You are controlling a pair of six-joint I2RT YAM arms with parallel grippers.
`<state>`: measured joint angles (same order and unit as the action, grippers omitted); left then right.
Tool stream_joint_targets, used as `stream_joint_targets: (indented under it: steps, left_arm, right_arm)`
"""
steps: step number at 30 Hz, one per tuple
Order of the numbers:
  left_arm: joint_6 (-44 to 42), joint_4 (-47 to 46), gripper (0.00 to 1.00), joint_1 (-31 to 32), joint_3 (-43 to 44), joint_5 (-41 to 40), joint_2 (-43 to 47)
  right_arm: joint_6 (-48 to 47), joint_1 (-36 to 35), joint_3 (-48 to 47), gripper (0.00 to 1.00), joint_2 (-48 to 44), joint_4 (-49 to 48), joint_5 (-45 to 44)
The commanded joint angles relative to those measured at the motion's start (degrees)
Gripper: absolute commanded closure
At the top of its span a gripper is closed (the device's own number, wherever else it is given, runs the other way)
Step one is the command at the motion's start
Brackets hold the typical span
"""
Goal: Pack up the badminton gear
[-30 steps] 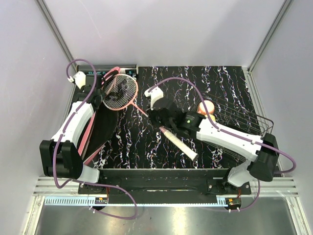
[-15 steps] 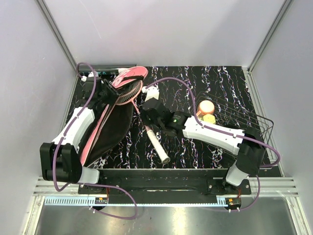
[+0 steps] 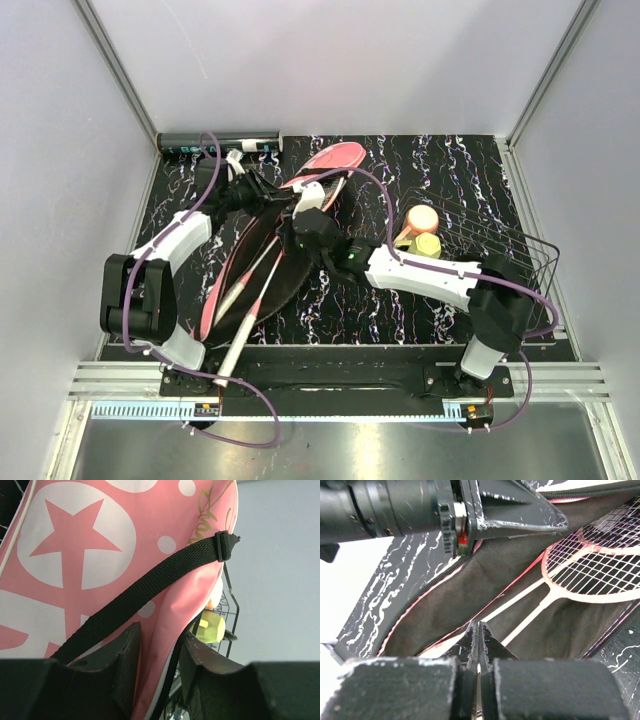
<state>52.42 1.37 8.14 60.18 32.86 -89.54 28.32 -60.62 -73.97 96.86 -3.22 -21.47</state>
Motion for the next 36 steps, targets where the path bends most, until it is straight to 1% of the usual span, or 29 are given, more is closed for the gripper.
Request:
stream_joint_targets:
  steps: [1,2,4,5,6,8,9,10,11,12,13,15,18,20,23,24,26,27,30,31,33,34,36]
  left_arm:
    - [-0.3,-2.77,1.0,0.12,5.99,8.53,-0.02]
    - [-0.57,-2.51,1.0,0.21,6.26,8.88,-0.37]
    - [-0.57,-1.81,1.0,0.21,6.35,9.15,-1.34]
    - [-0.48,-1.72,1.0,0.21,6.26,9.15,-1.69]
    - [-0.31,-1.72,1.0,0.29,6.26,8.63,-1.87]
    - [-0.22,-1.72,1.0,0.29,6.17,8.19,-1.96]
    - [-0.22,-1.72,1.0,0.21,6.17,7.75,-1.87]
    - [-0.22,-1.8,1.0,0.29,6.17,7.57,-1.78]
    - [-0.22,-1.81,1.0,0.3,6.17,7.48,-1.87]
    - [-0.13,-1.81,1.0,0.3,6.17,7.48,-2.04]
    - [-0.13,-1.81,1.0,0.3,6.17,7.48,-1.96]
    - [-0.13,-1.81,1.0,0.29,6.17,7.74,-2.22]
    - [-0.22,-1.81,1.0,0.38,6.09,7.83,-1.96]
    - [-0.3,-1.81,1.0,0.65,6.09,7.92,-1.78]
    - [-0.3,-1.89,1.0,1.0,6.26,8.44,-1.78]
    - [-0.13,-2.24,1.0,1.0,6.35,9.14,-1.78]
    - [-0.13,-2.33,1.0,1.17,6.35,9.5,-1.87]
    - [-0.04,-2.68,1.0,1.35,6.44,10.02,-1.96]
    - [-0.13,-2.77,1.0,1.79,6.96,11.43,-2.57]
    - [-0.04,-2.77,1.0,1.96,7.23,11.7,-2.66]
    - [0.39,-3.64,1.0,2.84,7.32,12.92,-3.18]
    - [0.75,-4.09,1.0,3.11,7.32,13.45,-3.45]
    - [1.28,-4.97,1.0,3.37,7.49,14.68,-3.8]
  right_arm:
    - [-0.54,0.59,1.64,1.0,0.96,-4.52,1.17]
    - [-0.54,0.76,2.25,1.0,0.18,-3.64,1.61]
    - [-0.1,2.51,3.57,1.0,-1.14,-1.88,5.55]
    - [0.77,3.48,4.1,0.98,-2.28,-0.66,7.92]
    - [1.73,4.45,4.19,0.86,-2.72,2.49,11.94]
    - [5.32,7.26,6.11,0.69,-3.78,2.96,15.91]
    - [6.39,8.05,6.91,0.62,-3.96,2.87,21.24]
    - [7.18,8.5,7.87,0.49,-3.78,2.79,23.56]
    - [8.15,8.68,8.32,0.43,-3.7,2.44,24.45]
    - [8.51,8.68,8.84,0.39,-3.43,0.08,27.16]
    - [8.86,8.59,9.63,0.31,-2.39,-1.33,28.49]
    - [10.79,8.59,9.29,0.28,-0.8,-3.71,30.86]
    - [12.64,8.68,7.62,0.27,3.06,-6.6,33.5]
    - [15.0,8.68,6.92,0.28,5.61,-8.46,34.56]
    - [17.98,8.68,5.69,0.34,8.17,-11.36,37.29]
    - [18.96,8.59,5.77,0.39,8.61,-12.5,37.56]
    - [20.8,8.68,6.56,0.46,9.14,-13.91,37.65]
    - [20.9,8.68,6.91,0.55,9.05,-15.22,37.12]
    - [21.25,8.94,9.11,0.62,7.12,-16.89,33.8]
    - [21.25,9.11,9.98,0.65,6.25,-17.43,33.43]
    - [21.95,10.08,10.86,0.7,5.54,-19.87,32.29]
    - [22.13,10.34,12.0,0.79,4.92,-20.85,31.85]
    - [21.87,10.7,12.54,0.89,4.04,-21.39,29.67]
